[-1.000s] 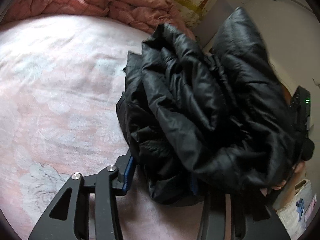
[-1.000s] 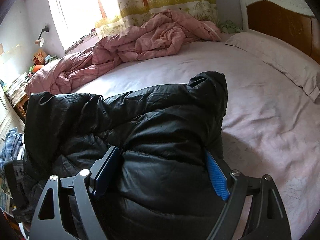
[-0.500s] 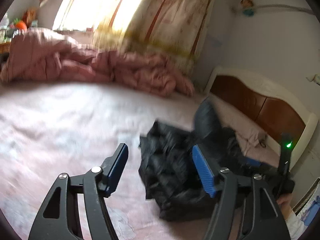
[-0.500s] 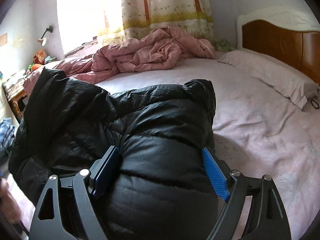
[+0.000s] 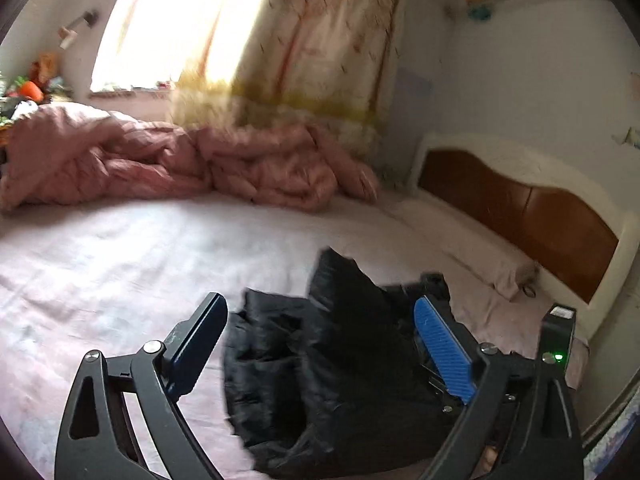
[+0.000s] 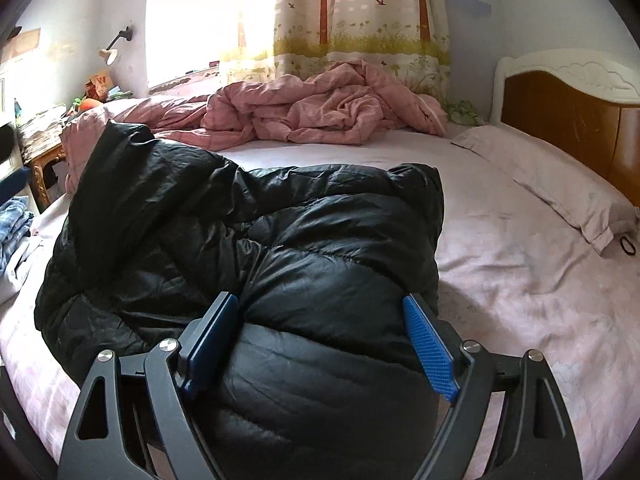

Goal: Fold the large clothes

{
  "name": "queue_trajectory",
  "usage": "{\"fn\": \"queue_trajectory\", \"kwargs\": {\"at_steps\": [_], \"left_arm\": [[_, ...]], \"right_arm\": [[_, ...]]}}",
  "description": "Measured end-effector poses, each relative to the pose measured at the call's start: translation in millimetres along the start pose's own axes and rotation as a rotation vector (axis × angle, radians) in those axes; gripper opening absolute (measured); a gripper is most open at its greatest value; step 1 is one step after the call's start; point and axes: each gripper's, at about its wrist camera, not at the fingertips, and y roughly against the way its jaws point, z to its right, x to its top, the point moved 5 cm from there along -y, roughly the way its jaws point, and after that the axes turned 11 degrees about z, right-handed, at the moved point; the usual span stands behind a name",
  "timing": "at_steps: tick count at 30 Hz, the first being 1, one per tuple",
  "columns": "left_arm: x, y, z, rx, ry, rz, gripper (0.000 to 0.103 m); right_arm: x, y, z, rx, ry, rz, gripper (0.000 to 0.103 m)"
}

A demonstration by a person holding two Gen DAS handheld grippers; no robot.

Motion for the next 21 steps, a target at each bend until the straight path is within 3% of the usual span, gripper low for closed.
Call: {"fn": "queue_trajectory", "kwargs": {"at_steps": [6,10,15,21], "left_arm": [[-21,-31,0,0.099,-0.048,-0.081,0.094],[-42,-33,-21,0.22,-0.045,-0.11,0.094],[-72,-33,-41,0.266,-0.058,-0.16,0.096],[-95,-31,-55,0.289,-0.002,-0.206,0.098]], "right_arm": [[0,1,4,0.018,-0.008,-0.006,0.086],[0,2,4,0.021,-0.01,-0.001,0.086],[7,13,12,0.003,-0.064,0.043,0.086],[18,20,40,-0.004,-0.201,0.062,0.088]]}}
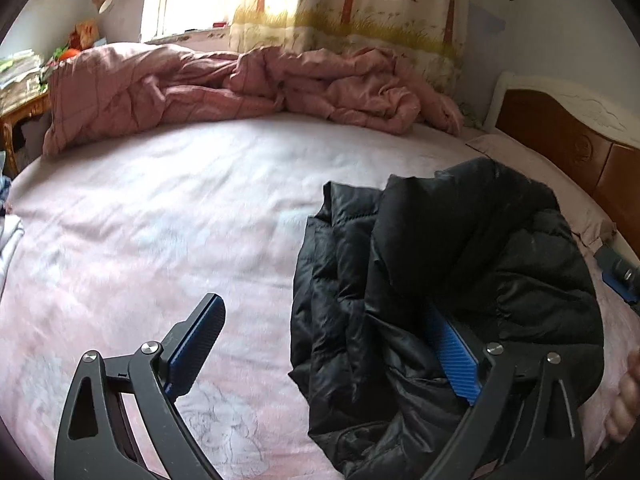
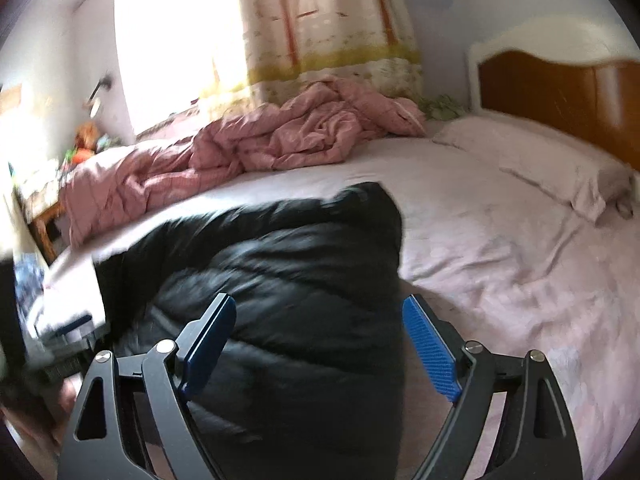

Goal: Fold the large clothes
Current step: 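Lift the folded jacket with both grippers and carry it toward the headboard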

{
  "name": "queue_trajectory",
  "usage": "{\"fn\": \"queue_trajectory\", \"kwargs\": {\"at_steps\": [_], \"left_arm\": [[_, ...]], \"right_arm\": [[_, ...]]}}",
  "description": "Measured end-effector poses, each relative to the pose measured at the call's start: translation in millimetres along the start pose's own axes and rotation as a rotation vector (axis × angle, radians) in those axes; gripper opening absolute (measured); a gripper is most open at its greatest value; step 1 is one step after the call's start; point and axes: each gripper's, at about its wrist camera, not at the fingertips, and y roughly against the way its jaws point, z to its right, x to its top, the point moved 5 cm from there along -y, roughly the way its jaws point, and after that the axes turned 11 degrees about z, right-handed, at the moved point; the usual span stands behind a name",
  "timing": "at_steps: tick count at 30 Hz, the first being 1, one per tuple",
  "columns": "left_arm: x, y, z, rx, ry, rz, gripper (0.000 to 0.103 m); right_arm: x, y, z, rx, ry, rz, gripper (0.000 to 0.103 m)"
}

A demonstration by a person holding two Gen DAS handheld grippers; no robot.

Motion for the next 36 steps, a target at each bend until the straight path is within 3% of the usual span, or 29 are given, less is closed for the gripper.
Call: {"fn": "queue_trajectory", "kwargs": {"at_steps": [3,7,9,12,14,16,18,19,20,21,23,24,29,36], "left_arm": [[-5,1,-3,-0.003,0.026,-0.013,0.099],[-13,-2,-11,-0.027,0.126,-0.047,0.103],[-18,-8,-15,-0.095,0.228,-0.099,0.102],[-31,-22,-16,-0.257,0.404,-0.227,0.1],[-36,-28,-9,-0.362,0.479,-0.297,0.094],[-37,-30,-6,-0.392,0.521,-0.316,0.093],[-37,-30,-1,-0.42,0.538,-0.323,0.084],[-37,-30,1,-0.447,0.55,-0.33,0.071],[-36,-28,4,-0.468,0.561,-0.326,0.06],[-33,-26,6,-0.473,0.551,-0.315,0.056],[-25,-19,15,-0.477,0.483,-0.28,0.042],[-20,-16,20,-0.485,0.464,-0.268,0.04],[8,-19,68,-0.557,0.459,-0.259,0.038],[50,-34,213,-0.715,0.354,-0.207,0.038]], "right_arm": [[4,-3,26,0.027,-0.138,-0.034,0.088],[-8,-17,47,0.142,-0.282,-0.139,0.089],[-19,-29,51,0.172,-0.314,-0.201,0.089],[-39,-48,53,0.226,-0.405,-0.301,0.092],[-47,-56,57,0.221,-0.47,-0.329,0.093],[-48,-58,56,0.227,-0.468,-0.33,0.095],[-48,-58,51,0.233,-0.425,-0.331,0.091],[-48,-59,49,0.239,-0.402,-0.331,0.087],[-48,-58,48,0.236,-0.391,-0.326,0.074],[-47,-57,48,0.229,-0.39,-0.313,0.064],[-43,-51,49,0.228,-0.38,-0.289,0.056],[-41,-49,48,0.228,-0.37,-0.284,0.053],[-2,-35,56,0.172,-0.283,-0.211,0.05],[74,0,143,0.033,-0.286,-0.053,0.05]]}}
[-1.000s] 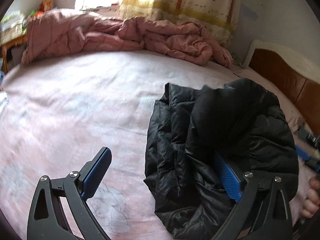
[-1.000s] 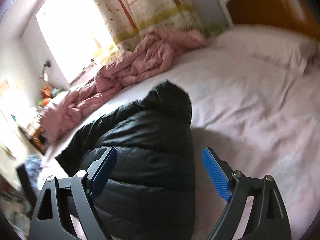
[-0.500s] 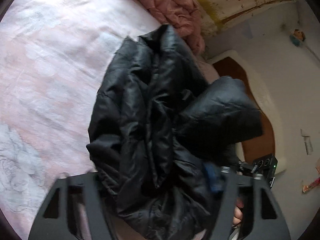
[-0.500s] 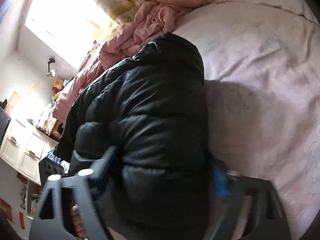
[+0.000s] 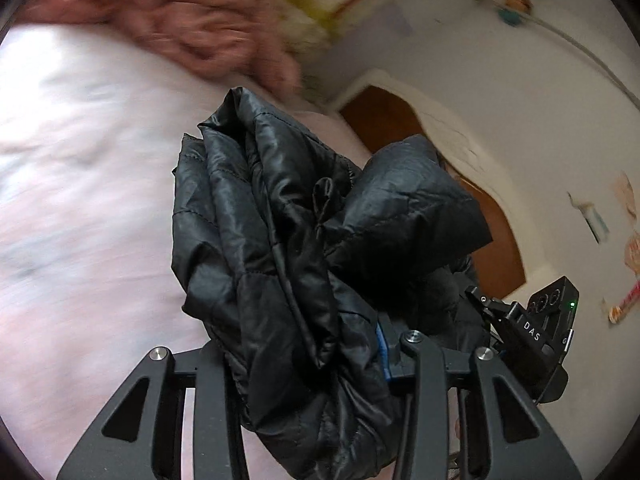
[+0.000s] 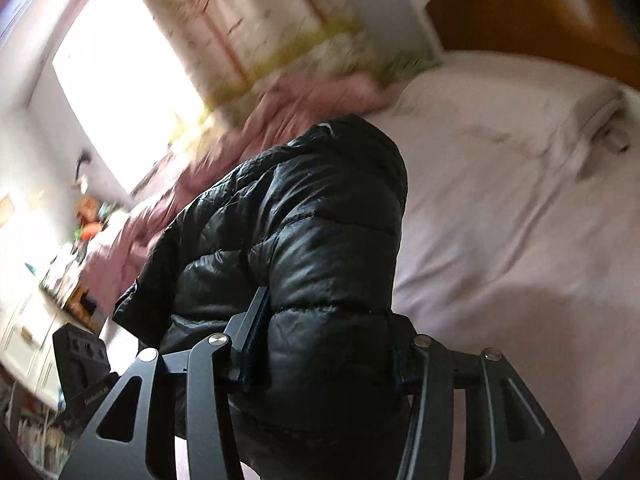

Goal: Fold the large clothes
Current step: 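Lift the folded jacket with both grippers and carry it toward the headboard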

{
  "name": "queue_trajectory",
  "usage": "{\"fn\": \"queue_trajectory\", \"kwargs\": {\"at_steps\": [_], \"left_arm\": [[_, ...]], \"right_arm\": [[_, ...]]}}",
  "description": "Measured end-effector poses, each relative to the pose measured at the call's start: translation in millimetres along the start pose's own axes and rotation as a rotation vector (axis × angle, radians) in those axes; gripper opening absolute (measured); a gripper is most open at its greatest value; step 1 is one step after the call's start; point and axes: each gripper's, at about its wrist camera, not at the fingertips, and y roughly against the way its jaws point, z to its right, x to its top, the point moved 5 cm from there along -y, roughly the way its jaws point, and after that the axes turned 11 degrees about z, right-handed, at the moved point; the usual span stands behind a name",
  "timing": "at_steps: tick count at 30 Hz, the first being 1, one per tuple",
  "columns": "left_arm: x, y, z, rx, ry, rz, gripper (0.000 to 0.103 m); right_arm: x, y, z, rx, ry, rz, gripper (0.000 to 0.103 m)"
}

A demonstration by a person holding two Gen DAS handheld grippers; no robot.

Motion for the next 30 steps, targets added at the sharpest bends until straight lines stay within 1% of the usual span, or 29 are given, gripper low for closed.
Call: {"fn": "queue_trajectory", "kwargs": {"at_steps": [1,4,5,8,10,12,13,15,16,17,19,20,21,22,23,24,26,27,28,29,30], "left_arm": [[-1,-21,16,-0.018,-0.014,-0.019,0.038],[-6,-75,57,-0.072,-0.069,-0.066,0.038],[-10,-95,71,-0.09,-0.089,-0.082,0.038],[-32,-136,102,-0.127,-0.131,-0.118,0.038],[-48,-177,120,-0.115,-0.169,-0.156,0.039],[-62,-219,134,-0.092,-0.241,-0.202,0.039],[-69,-233,139,-0.092,-0.263,-0.211,0.039],[-79,-260,142,-0.091,-0.28,-0.227,0.039],[-82,-276,141,-0.089,-0.281,-0.236,0.039],[-88,-283,139,-0.077,-0.289,-0.237,0.039],[-92,-283,137,-0.062,-0.337,-0.193,0.041],[-94,-280,138,-0.06,-0.377,-0.172,0.047],[-98,-273,139,-0.049,-0.416,-0.156,0.05],[-101,-266,139,-0.031,-0.45,-0.144,0.059],[-100,-260,138,-0.002,-0.492,-0.125,0.067],[-97,-255,136,0.019,-0.527,-0.1,0.07],[-88,-232,136,0.094,-0.627,0.017,0.088],[-82,-217,137,0.133,-0.668,0.08,0.091],[-75,-205,137,0.152,-0.691,0.123,0.095],[-70,-192,137,0.156,-0.703,0.149,0.096],[-66,-179,137,0.155,-0.705,0.167,0.096]], "right_arm": [[18,9,16,-0.028,0.01,0.036,0.05],[50,34,58,-0.103,0.029,0.123,0.05],[59,42,75,-0.133,0.03,0.152,0.05],[79,59,124,-0.21,-0.007,0.211,0.05],[88,67,156,-0.261,-0.038,0.241,0.05],[94,71,183,-0.334,-0.029,0.269,0.05],[94,70,198,-0.395,0.014,0.27,0.05],[93,67,214,-0.461,0.059,0.26,0.05],[93,66,227,-0.492,0.066,0.254,0.05],[92,63,241,-0.523,0.058,0.245,0.05],[87,54,264,-0.568,0.036,0.235,0.05],[85,48,272,-0.582,0.03,0.235,0.051],[82,43,278,-0.597,0.032,0.239,0.053],[78,36,283,-0.628,0.057,0.255,0.054],[77,31,282,-0.655,0.086,0.265,0.057],[74,28,280,-0.683,0.117,0.27,0.062],[72,27,272,-0.748,0.189,0.264,0.064],[73,28,263,-0.773,0.227,0.258,0.066],[68,38,257,-0.793,0.254,0.26,0.067],[68,42,248,-0.813,0.273,0.274,0.069],[69,49,239,-0.827,0.287,0.295,0.074]]}}
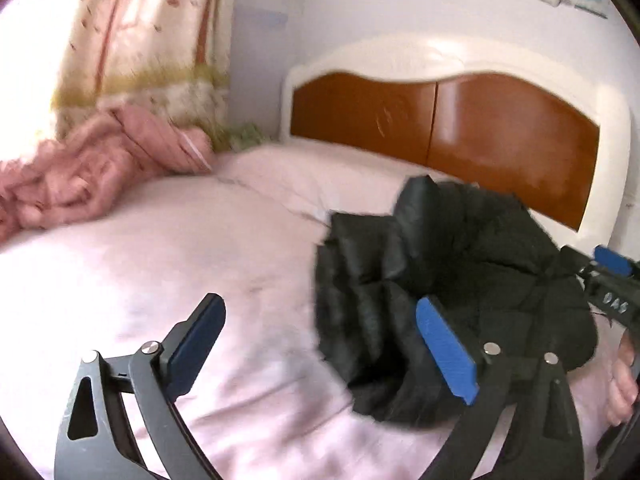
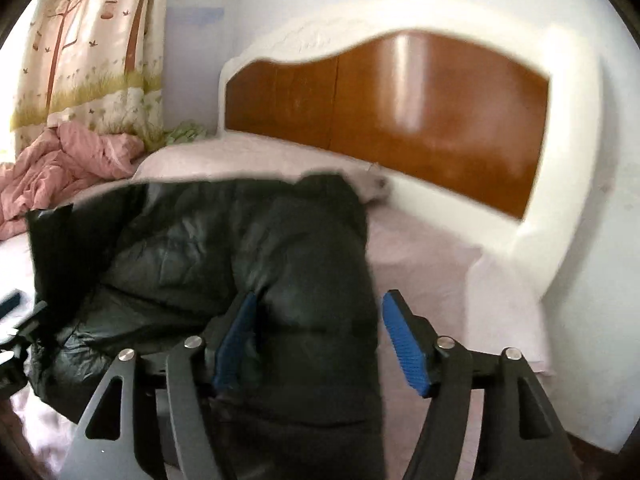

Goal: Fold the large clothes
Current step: 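Lift the folded jacket with both grippers and carry it toward the headboard, then set the folded jacket down by the pillow and open both grippers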

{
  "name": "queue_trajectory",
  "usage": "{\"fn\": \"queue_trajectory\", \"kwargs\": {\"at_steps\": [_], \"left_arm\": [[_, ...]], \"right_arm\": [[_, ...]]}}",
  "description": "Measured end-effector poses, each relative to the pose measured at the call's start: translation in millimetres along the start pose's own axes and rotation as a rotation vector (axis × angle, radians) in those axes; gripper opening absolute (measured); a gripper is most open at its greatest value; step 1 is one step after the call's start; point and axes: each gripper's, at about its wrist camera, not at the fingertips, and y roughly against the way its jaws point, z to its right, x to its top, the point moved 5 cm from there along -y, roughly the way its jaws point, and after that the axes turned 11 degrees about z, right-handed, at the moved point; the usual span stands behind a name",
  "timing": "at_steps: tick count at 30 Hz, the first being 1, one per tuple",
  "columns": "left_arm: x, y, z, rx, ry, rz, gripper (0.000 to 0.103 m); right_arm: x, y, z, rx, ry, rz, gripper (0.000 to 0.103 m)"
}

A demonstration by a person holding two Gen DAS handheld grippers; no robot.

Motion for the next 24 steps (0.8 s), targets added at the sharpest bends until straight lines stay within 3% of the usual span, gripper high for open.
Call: {"fn": "queue_trajectory", "kwargs": {"at_steps": [3,7,11,16,24], "left_arm": [[12,45,-17,0.032,0.025,0.048,0.101],[28,90,-45,0.069,0.012,0.116,0.103],[16,116,-71,0.11,0.055,0.095,0.103],[-7,118,-88,0.118,0.086,0.077,0.103],[-43,121,-78,0.138,-0.059,0.099,0.103]], "right_arm": [[20,46,-11,0.032,-0.046,0.082,0.087],[30,101,-30,0.112,-0.144,0.121,0.088],[18,139,-58,0.177,-0.157,0.119,0.089],[-15,175,-93,0.216,-0.051,0.093,0.089],[-52,174,-115,0.228,-0.002,0.058,0.089]]}}
